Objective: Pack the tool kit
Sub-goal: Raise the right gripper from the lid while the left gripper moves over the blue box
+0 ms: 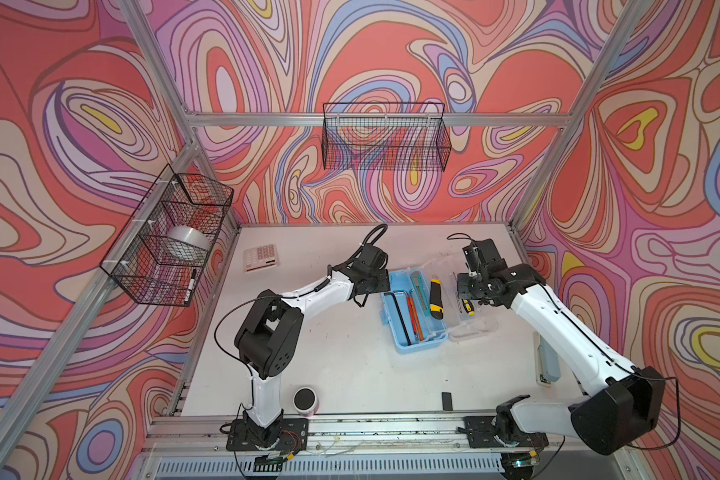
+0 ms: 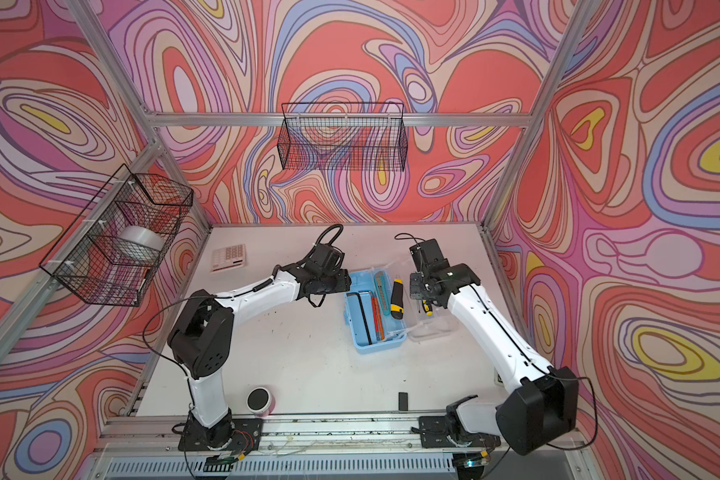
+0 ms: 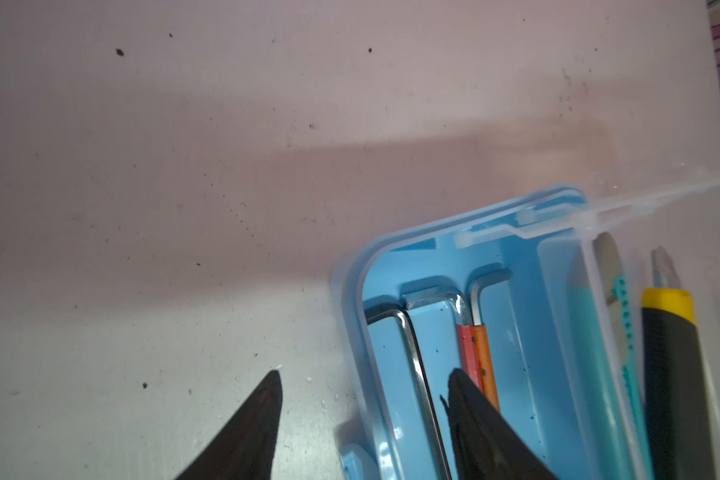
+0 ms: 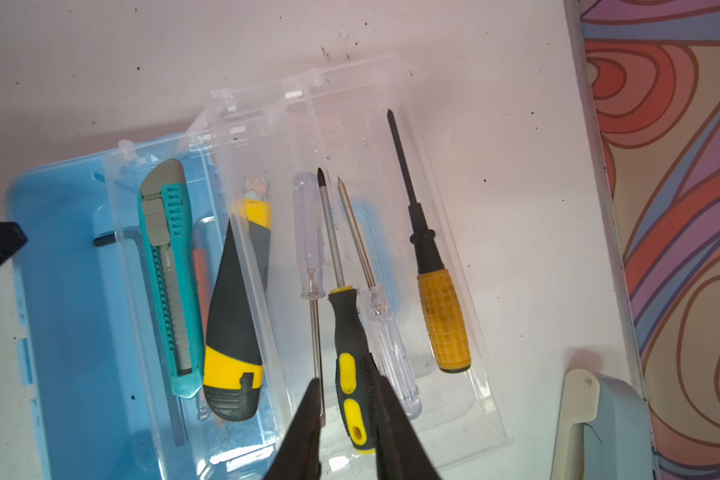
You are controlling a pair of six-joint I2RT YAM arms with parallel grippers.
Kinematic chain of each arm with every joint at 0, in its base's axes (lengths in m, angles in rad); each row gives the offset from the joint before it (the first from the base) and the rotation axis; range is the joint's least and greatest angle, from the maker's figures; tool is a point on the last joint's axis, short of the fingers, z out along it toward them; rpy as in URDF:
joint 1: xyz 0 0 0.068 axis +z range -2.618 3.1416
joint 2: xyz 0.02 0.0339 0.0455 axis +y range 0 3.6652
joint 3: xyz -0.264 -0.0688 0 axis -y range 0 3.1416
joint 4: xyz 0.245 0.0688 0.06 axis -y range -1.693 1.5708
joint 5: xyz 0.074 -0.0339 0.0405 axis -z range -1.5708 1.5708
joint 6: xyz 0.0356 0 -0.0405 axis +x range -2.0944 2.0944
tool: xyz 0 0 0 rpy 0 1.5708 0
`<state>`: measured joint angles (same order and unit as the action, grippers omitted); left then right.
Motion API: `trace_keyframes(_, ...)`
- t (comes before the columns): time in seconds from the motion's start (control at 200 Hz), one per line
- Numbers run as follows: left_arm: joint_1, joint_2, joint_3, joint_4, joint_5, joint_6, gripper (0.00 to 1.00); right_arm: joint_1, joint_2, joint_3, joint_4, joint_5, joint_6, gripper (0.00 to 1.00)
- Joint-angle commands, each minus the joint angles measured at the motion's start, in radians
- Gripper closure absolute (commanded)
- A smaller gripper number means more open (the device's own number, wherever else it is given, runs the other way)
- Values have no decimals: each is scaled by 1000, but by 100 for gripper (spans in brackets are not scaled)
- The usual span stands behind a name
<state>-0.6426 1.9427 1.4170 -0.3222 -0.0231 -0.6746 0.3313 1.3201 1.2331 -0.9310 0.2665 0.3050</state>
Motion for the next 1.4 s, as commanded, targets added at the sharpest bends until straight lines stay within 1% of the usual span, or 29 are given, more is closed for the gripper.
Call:
trace_keyframes(0.0, -2, 52, 31, -90, -52, -14, 41, -3, -31, -22, 45, -16, -1, 78)
trace_keyframes(0.155, -2, 81, 47, -86, -89, -28, 47, -2, -40, -38, 72, -28, 2, 78)
trace_keyframes(0.295, 1, 109, 91, -111, -120, -12, 52, -3, -60, -58, 112, -35, 14, 77)
trace_keyframes(0.406, 13, 126, 117, -124, -125, 1, 53, -15, -73, -80, 145, -42, 38, 77)
trace_keyframes(0.456, 22, 131, 123, -127, -124, 11, 53, -37, -83, -99, 169, -73, 53, 77)
trace_keyframes(0.611, 75, 118, 113, -135, -126, 30, 53, -158, -128, -202, 254, -222, 120, 77)
trace_keyframes(0.701, 107, 94, 94, -125, -129, 43, 53, -202, -168, -253, 281, -257, 152, 78)
trace_keyframes(0.761, 126, 83, 84, -116, -132, 53, 53, -218, -194, -277, 286, -254, 171, 77)
trace_keyframes(0.866, 151, 78, 86, -103, -123, 64, 53, -239, -229, -312, 280, -242, 199, 77)
trace_keyframes(1.037, 159, 107, 131, -86, -98, 83, 53, -286, -303, -374, 253, -237, 230, 77)
trace_keyframes(1.162, 158, 142, 193, -93, -58, 86, 53, -328, -349, -450, 250, -296, 240, 74)
trace_keyframes(1.287, 159, 150, 209, -65, -1, 66, 57, -352, -385, -562, 294, -385, 273, 67)
trace_keyframes(1.397, 159, 153, 218, -40, 43, 55, 61, -357, -404, -649, 360, -432, 305, 67)
